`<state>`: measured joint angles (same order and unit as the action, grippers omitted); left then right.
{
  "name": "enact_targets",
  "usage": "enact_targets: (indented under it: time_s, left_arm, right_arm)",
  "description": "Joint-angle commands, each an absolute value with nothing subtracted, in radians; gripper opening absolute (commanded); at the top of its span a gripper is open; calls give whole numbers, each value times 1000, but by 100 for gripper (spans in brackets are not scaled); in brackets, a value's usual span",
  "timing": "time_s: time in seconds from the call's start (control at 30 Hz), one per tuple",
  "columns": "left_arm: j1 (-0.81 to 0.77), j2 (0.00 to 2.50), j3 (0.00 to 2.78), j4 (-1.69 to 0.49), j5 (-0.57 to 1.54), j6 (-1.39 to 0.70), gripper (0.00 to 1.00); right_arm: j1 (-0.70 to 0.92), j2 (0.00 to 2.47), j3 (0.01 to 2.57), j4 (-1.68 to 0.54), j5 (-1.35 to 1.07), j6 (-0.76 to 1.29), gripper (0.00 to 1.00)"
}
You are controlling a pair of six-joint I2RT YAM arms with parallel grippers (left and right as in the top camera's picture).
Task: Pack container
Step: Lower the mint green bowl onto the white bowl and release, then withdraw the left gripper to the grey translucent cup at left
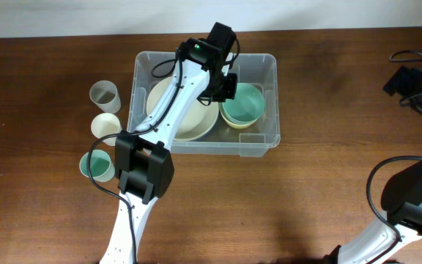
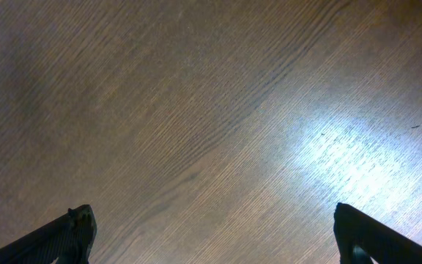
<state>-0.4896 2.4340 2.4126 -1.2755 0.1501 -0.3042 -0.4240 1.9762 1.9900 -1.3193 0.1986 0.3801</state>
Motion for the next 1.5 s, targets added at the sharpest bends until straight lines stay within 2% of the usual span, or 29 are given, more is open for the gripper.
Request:
enact_targets:
  time_s: [0.0,0.07,0.13,0.2,0.23,0.3,0.33,0.77,1.17,1.3,1.47]
  left_arm:
    - [-488,2442,2423,-1277,187,-297,10]
    - [-488,2442,2423,-1277,187,-297,19]
    - [-488,2442,2423,-1277,187,-297,34]
    - [-487,2442,2423,-1276,186,-297,41]
    - [-485,2442,2423,-1276,186,-297,51]
    - [-481,2442,2423,-1275,185,-297,93]
    - [-479,2442,2423,-1274,183,-297,98]
    - [-376,2441,2470,-1250,139,-297,99]
    - [-123,2408,2928,-1566,-141,-298,100]
    - [-10,2408,3012,-1689,-146,-317,100]
    - [113,2413,2973,-1687,-9,-298,100]
  right_arm:
    - [-426,1986,1984,-1320,214,374,99]
    - [-426,1986,1984,-1320,215,374,99]
    - [-426,1986,1984,-1320,215,374,99]
    - [-426,1986,1984,-1320,215,374,99]
    - [-426,1986,1984,-1320,215,374,99]
    - [-426,1986,1984,-1320,215,374,99]
    - [-426,1986,1984,-1320,215,374,99]
    - [-426,1986,1984,-1320,215,374,99]
    - [-426,1986,1984,-1320,215,374,99]
    - [-426,1986,1984,-1320,215,374,99]
    - [-426,1986,1984,-1320,214,374,99]
